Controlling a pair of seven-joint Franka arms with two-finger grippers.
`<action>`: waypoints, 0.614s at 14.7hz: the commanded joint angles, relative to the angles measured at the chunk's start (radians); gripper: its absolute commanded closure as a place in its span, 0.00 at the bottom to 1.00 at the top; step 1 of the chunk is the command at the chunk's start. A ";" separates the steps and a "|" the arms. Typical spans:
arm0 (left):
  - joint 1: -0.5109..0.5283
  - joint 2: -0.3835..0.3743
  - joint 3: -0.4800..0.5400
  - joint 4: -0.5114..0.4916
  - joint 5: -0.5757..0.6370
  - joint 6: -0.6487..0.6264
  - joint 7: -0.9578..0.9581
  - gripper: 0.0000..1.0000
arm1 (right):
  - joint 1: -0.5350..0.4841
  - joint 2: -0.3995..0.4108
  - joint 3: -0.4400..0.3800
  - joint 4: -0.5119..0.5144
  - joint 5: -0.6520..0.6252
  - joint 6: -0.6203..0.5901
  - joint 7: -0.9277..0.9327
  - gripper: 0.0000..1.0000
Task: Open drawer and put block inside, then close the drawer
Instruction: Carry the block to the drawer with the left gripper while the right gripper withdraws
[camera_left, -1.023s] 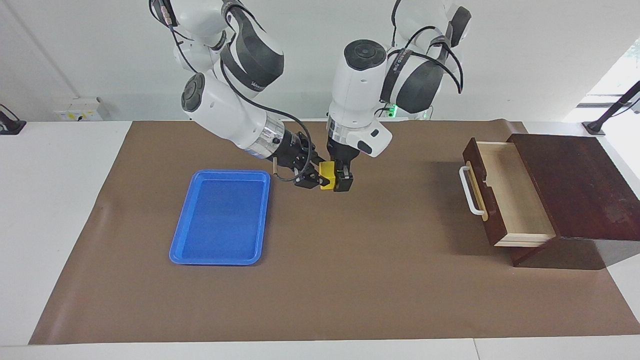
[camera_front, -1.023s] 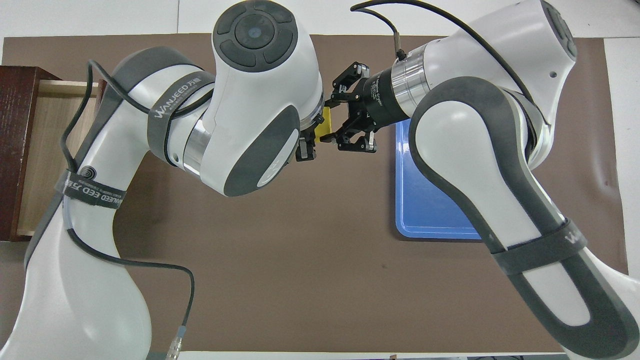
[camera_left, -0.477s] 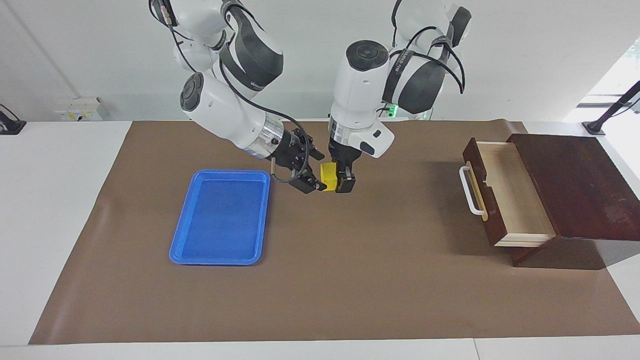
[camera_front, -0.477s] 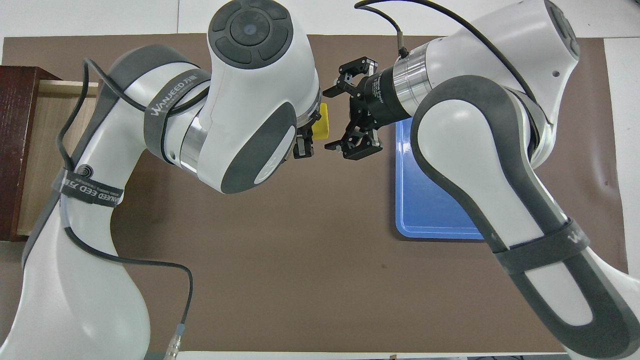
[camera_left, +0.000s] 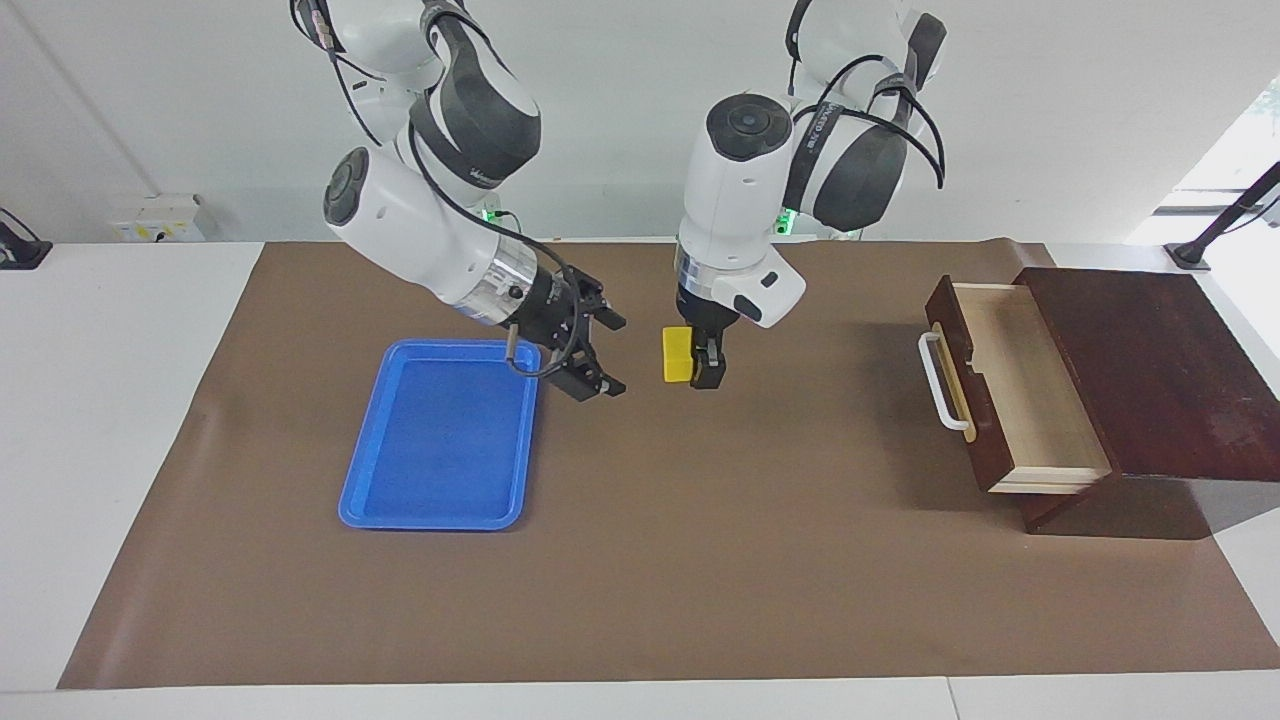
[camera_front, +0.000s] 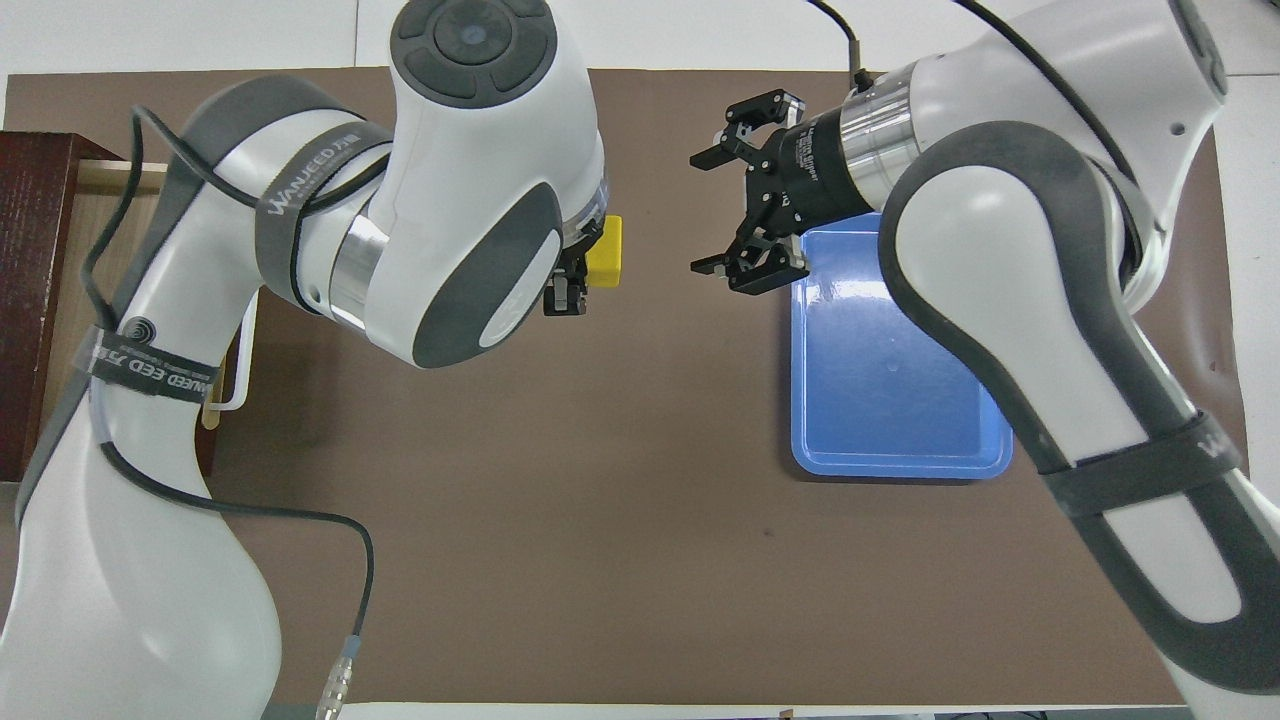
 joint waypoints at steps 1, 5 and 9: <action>0.067 0.009 0.016 0.038 0.017 -0.068 0.108 1.00 | -0.093 -0.009 0.006 0.008 -0.073 -0.092 -0.151 0.00; 0.187 -0.019 0.016 0.035 0.018 -0.072 0.251 1.00 | -0.180 -0.025 -0.003 0.037 -0.145 -0.217 -0.481 0.00; 0.312 -0.060 0.011 0.006 0.035 -0.072 0.483 1.00 | -0.200 -0.057 -0.002 0.037 -0.311 -0.325 -0.774 0.00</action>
